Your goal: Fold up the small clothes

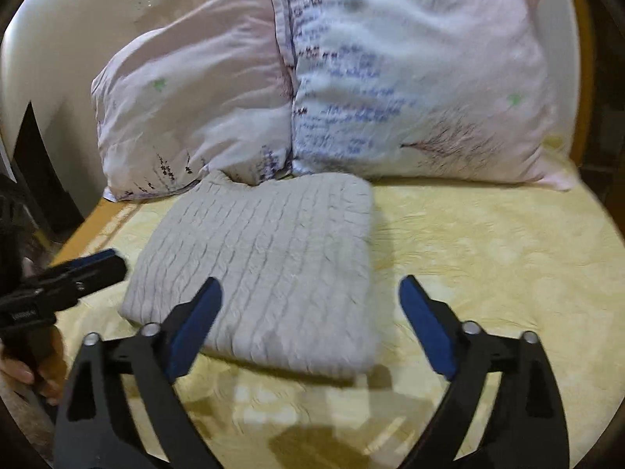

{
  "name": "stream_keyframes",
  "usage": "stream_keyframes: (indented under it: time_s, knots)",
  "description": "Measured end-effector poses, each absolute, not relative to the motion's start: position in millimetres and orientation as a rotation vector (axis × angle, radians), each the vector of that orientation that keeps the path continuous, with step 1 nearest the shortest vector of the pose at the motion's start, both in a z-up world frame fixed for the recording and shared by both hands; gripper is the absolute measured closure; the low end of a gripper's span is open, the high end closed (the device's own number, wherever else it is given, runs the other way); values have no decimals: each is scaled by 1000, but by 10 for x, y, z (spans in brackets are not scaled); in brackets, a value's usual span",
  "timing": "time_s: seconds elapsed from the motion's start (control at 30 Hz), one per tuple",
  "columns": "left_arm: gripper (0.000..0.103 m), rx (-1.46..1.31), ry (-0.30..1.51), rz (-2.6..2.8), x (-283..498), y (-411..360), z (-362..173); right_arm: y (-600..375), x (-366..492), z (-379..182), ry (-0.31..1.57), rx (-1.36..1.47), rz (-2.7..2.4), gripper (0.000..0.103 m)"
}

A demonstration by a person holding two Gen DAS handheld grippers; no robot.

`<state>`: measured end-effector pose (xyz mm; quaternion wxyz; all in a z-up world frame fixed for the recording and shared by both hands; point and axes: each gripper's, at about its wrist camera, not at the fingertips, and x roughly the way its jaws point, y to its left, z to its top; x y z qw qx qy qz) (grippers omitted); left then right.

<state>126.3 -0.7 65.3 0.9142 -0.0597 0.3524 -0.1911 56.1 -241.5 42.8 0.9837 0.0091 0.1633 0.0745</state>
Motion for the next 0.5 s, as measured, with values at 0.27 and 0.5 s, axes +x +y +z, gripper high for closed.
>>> stream_keyframes:
  time_s: [0.27,0.5]
  knots:
    - [1,-67,814,-247,960,47,391,-2292,464,63,422,-5,63,2]
    - [1,-50,885,-218,959,-9,222,-2172,508,-86,490,0,50,2]
